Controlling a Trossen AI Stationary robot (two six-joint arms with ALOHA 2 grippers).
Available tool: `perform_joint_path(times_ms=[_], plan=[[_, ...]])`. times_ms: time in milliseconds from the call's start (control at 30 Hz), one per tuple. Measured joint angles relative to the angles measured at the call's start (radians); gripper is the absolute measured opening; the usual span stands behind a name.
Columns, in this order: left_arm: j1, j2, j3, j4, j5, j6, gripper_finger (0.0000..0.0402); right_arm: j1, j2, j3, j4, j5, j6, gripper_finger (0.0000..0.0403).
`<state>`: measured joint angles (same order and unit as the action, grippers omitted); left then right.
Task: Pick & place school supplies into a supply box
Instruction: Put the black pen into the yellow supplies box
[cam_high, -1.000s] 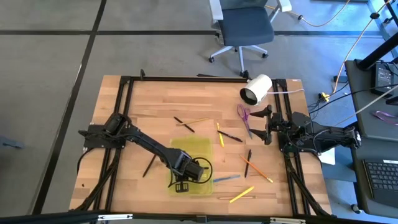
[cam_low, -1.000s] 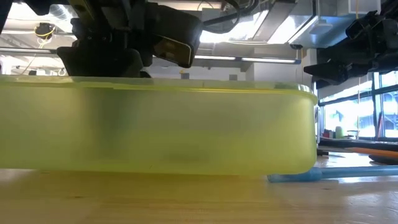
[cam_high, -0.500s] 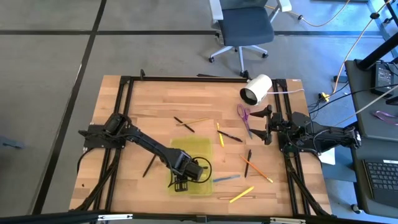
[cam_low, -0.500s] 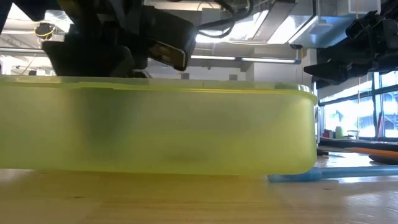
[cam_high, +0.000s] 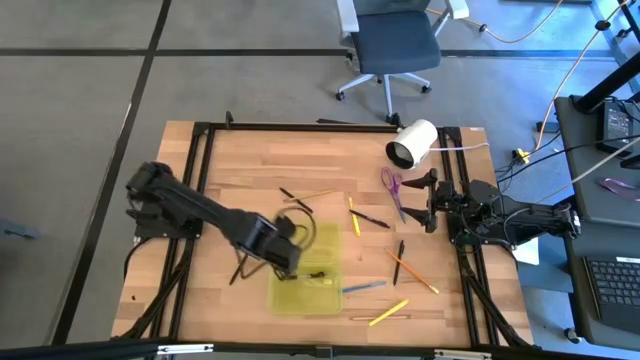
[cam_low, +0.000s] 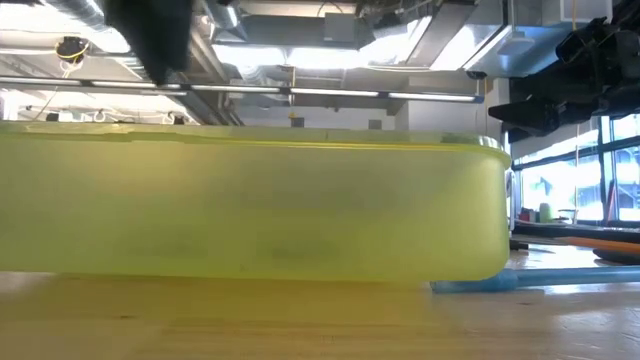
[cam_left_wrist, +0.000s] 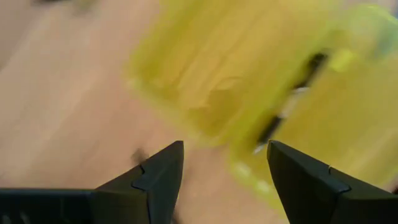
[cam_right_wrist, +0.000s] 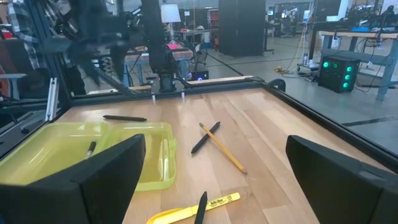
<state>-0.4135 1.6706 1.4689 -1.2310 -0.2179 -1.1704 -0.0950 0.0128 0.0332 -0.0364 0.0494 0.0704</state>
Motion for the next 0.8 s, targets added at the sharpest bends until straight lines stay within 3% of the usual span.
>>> perform_joint_path(times_ms=[167,433,633,800], plan=[[-0.004,-0.074,-0.056,-0.140,-0.005,-0.187,0.0224,0.000,0.000,0.000,0.000,0.000,0.000,0.0391],[-0.046,-0.095,-0.226,-0.027,0.007,-0.267,0.0219,0.000,0.000,0.000,0.000,0.000,0.000,0.0391],[-0.047,-0.095,-0.361,0.003,0.105,-0.403,0.0220,0.000,0.000,0.000,0.000,0.001,0.000,0.0391],[-0.047,-0.095,-0.490,0.205,0.159,-0.421,0.0211,0.000,0.000,0.000,0.000,0.001,-0.003,0.0391]])
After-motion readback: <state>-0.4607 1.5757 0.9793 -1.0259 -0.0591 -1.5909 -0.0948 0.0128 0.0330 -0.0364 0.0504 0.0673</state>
